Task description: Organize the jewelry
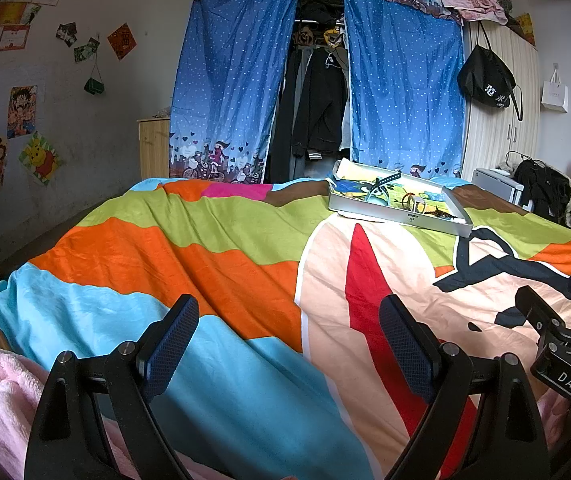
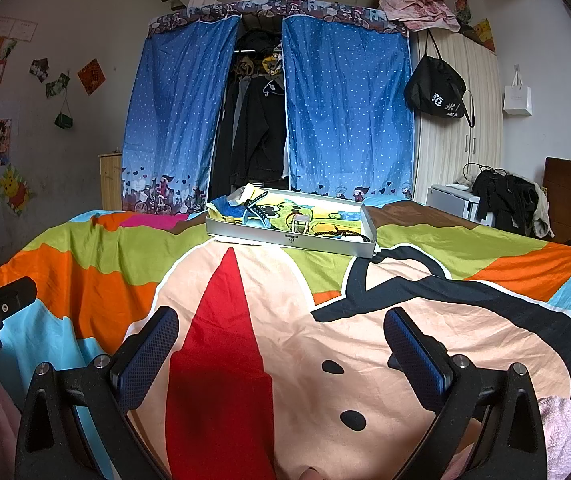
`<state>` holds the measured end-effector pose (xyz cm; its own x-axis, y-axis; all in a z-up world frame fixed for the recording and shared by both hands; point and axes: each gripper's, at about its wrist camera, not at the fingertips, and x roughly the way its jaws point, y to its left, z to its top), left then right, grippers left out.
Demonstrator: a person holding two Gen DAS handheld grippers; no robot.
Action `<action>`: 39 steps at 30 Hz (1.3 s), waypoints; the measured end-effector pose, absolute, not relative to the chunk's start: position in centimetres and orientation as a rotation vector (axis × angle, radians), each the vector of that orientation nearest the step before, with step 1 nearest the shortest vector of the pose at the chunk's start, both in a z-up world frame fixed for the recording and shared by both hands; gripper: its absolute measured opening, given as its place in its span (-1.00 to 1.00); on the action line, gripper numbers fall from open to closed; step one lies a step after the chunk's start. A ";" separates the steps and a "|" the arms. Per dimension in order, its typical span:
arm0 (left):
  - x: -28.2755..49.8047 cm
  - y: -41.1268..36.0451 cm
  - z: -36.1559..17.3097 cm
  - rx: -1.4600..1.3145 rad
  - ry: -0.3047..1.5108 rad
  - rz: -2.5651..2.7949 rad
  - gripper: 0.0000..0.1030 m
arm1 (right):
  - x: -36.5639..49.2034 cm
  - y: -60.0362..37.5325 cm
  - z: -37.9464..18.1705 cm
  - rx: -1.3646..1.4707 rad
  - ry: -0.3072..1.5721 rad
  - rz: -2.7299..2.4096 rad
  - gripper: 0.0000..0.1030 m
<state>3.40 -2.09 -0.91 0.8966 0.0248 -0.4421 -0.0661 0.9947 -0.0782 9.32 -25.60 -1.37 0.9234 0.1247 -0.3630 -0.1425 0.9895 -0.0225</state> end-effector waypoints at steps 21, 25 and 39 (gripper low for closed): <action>3.1 -2.3 -0.6 -0.046 0.434 0.058 0.71 | 9.3 -25.7 -1.3 -0.052 0.372 0.140 1.00; 3.1 -2.8 -0.8 -0.007 0.423 0.037 0.71 | 9.3 -25.7 -1.4 -0.053 0.374 0.140 1.00; 3.1 -3.5 -1.4 0.024 0.429 0.015 0.71 | 9.3 -26.1 -1.4 -0.056 0.377 0.141 1.00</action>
